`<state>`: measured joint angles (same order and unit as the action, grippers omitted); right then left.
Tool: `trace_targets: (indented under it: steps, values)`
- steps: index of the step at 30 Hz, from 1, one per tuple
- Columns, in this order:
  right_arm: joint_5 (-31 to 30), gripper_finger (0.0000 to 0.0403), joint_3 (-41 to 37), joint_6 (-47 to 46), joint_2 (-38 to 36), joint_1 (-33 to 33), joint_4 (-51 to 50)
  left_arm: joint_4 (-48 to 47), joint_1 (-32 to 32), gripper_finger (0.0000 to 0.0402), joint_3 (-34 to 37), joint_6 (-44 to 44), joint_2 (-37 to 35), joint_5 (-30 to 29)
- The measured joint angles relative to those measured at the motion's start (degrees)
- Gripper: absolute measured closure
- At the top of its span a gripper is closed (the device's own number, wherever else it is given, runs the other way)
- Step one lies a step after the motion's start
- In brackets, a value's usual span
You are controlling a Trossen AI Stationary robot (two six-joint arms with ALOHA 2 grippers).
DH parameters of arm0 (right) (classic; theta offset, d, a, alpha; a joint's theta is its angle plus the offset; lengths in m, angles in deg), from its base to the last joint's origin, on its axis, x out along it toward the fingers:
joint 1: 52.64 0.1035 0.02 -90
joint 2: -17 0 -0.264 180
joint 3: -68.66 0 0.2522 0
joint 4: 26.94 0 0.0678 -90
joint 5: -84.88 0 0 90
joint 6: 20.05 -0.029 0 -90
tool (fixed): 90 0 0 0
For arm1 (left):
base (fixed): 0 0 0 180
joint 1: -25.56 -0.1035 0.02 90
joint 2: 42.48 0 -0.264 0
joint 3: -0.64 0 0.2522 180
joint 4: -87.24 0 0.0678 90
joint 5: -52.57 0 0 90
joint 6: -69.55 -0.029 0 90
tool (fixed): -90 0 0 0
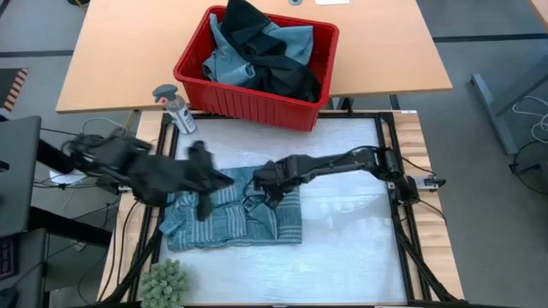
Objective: Fold Laundry from Bin
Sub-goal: Fold the light blue shirt
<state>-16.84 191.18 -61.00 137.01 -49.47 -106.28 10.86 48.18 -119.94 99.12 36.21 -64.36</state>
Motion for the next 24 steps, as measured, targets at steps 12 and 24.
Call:
trace_targets:
  steps: [12, 24]
  values:
    - [6.0, 0.0163, -2.4, -2.6, 0.0, -5.3, 8.3, -0.2, 6.7, 0.0401, 0.0, 5.8, -7.5, -13.0]
    - [9.2, 0.0166, -2.4, -3.7, 4.9, -3.9, 9.0, -1.2, 7.0, 0.0401, 0.0, 6.1, -7.4, -14.5]
